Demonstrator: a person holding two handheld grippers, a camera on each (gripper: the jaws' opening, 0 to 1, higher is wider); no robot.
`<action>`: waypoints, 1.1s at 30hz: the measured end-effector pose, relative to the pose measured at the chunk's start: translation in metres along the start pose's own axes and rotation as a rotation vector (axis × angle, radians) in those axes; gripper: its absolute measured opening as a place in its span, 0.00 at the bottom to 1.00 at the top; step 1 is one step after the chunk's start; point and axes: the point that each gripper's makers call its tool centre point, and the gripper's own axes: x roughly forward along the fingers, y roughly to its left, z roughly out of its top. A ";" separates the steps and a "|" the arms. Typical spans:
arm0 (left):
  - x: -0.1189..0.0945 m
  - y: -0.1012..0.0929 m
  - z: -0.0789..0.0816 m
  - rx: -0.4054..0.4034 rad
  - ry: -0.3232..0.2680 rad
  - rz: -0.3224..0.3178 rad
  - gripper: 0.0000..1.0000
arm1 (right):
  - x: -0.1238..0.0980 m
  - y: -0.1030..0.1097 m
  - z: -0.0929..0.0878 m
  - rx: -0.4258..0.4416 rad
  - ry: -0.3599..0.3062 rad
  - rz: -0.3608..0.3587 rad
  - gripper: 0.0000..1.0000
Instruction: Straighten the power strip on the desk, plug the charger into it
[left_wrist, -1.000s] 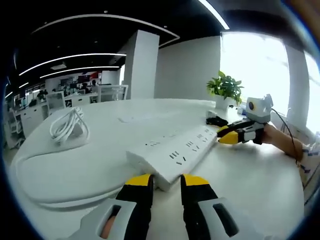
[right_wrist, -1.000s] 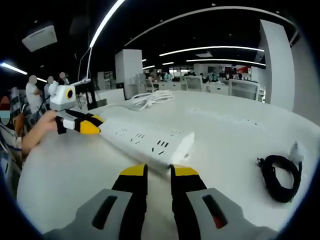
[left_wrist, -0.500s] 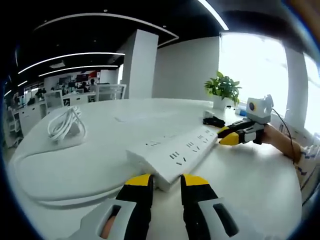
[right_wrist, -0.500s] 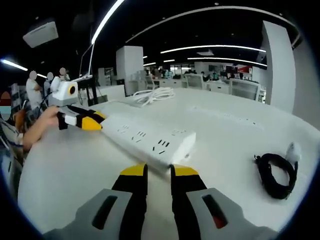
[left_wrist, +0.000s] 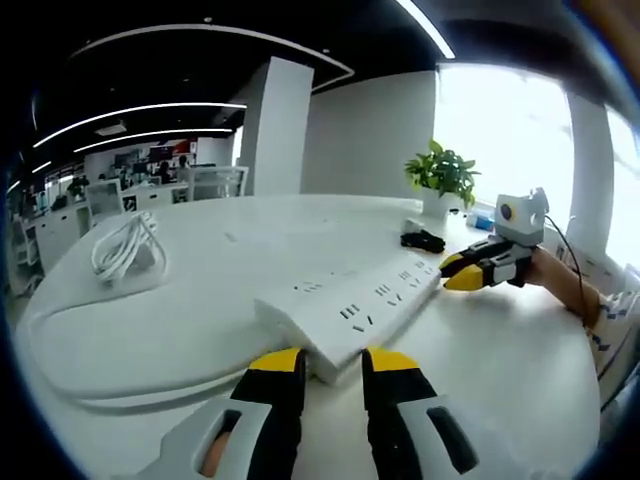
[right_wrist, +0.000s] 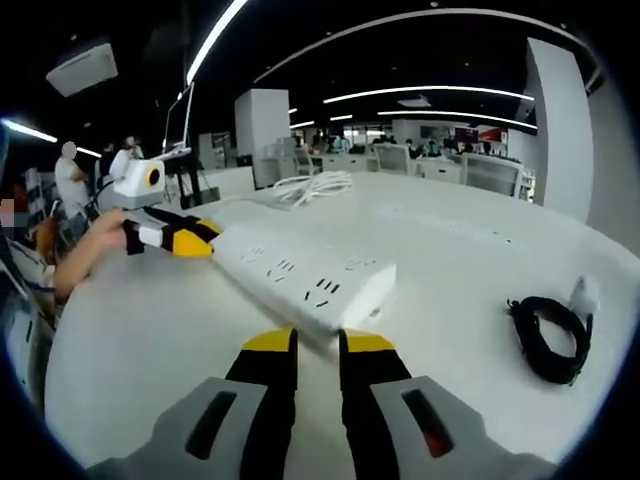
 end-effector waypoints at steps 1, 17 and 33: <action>0.000 0.000 0.000 0.000 0.000 0.001 0.23 | 0.000 0.000 0.000 -0.002 0.003 -0.002 0.15; -0.001 -0.003 -0.001 0.014 0.014 0.005 0.23 | -0.006 0.003 -0.001 -0.009 0.037 -0.003 0.16; -0.001 -0.005 -0.002 0.004 0.023 -0.009 0.23 | -0.012 0.007 -0.005 -0.017 0.070 0.014 0.16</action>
